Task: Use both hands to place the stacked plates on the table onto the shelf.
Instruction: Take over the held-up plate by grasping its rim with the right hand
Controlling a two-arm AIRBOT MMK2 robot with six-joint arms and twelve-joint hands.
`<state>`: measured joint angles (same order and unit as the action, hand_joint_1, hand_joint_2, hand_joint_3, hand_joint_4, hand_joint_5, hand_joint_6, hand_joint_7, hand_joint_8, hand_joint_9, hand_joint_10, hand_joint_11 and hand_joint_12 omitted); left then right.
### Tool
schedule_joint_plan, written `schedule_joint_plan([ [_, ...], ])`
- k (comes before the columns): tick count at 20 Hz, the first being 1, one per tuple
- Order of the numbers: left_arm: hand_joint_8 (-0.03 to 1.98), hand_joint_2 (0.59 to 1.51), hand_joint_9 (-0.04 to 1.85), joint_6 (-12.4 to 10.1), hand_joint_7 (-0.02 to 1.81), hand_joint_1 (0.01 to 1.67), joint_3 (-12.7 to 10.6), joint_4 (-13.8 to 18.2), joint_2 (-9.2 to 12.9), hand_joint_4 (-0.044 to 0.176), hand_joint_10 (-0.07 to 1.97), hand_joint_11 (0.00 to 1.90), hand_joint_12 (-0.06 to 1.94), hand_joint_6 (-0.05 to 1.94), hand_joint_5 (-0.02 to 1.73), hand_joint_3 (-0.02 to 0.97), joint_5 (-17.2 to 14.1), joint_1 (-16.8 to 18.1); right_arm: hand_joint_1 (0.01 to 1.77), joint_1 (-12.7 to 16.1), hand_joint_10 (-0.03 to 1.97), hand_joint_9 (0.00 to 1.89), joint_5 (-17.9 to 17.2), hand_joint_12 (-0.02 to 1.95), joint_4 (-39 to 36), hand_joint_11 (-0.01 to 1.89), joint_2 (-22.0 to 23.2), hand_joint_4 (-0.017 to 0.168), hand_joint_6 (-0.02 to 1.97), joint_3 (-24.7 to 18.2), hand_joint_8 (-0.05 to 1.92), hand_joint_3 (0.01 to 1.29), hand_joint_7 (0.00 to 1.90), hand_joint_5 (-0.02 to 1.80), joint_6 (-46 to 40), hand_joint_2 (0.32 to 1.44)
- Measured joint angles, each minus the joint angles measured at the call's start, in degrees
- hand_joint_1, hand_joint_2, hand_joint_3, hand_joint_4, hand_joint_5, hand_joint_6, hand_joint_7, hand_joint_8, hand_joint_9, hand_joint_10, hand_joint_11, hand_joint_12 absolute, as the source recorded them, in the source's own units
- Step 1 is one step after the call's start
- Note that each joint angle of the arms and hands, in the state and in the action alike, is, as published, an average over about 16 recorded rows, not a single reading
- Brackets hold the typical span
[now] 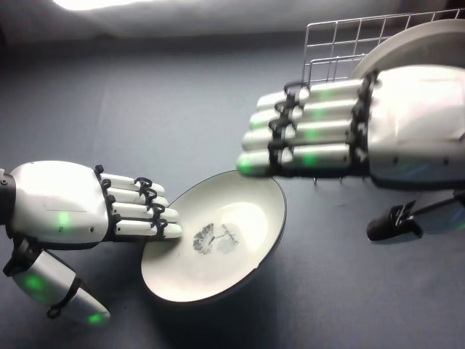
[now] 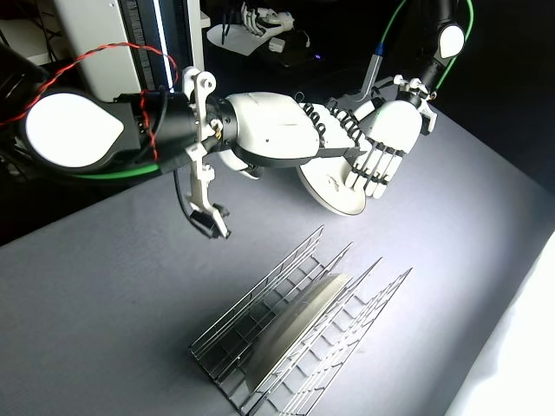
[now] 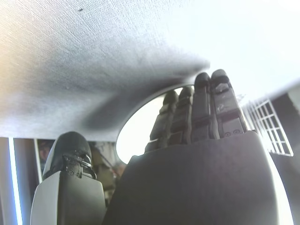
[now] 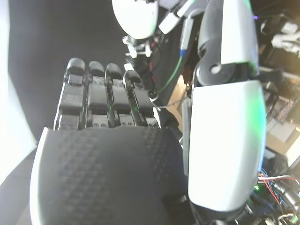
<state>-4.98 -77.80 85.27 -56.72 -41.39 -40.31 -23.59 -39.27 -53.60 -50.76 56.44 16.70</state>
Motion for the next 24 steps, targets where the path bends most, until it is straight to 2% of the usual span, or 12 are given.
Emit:
schedule_joint_plan([
  [6, -0.03, 1.090, 0.03, -0.02, -0.02, 0.02, 0.61, 0.40, 0.35, -0.003, 0.03, 0.01, 0.00, -0.02, -0.01, 0.020, 0.48, -0.54, 1.37, -1.76, 0.00, 0.02, 4.82, 0.02, 0.32, 0.02, -1.90, 0.000, 0.02, -2.05, 0.02, 0.01, 0.02, 0.02, -0.01, 0.96],
  [11, -0.03, 1.087, 0.03, -0.04, -0.02, 0.02, 1.32, 0.96, 0.76, -0.004, 0.03, 0.01, 0.01, -0.02, -0.01, 0.020, 1.02, -0.79, 1.48, -2.75, 0.00, 0.02, 9.16, 0.02, 0.69, 0.02, -5.17, -0.002, 0.02, -2.30, 0.02, 0.01, 0.02, 0.02, -0.02, 1.01],
  [24, -0.03, 1.078, 0.03, -0.09, -0.02, 0.01, 2.23, 2.02, 1.22, -0.006, 0.03, 0.01, 0.01, -0.02, -0.01, 0.020, 1.79, -0.69, 1.64, -3.29, 0.00, 0.02, 17.74, 0.07, 1.47, 0.02, -17.86, -0.003, 0.02, 2.24, 0.02, 0.01, 0.02, 0.02, -0.03, 1.12],
])
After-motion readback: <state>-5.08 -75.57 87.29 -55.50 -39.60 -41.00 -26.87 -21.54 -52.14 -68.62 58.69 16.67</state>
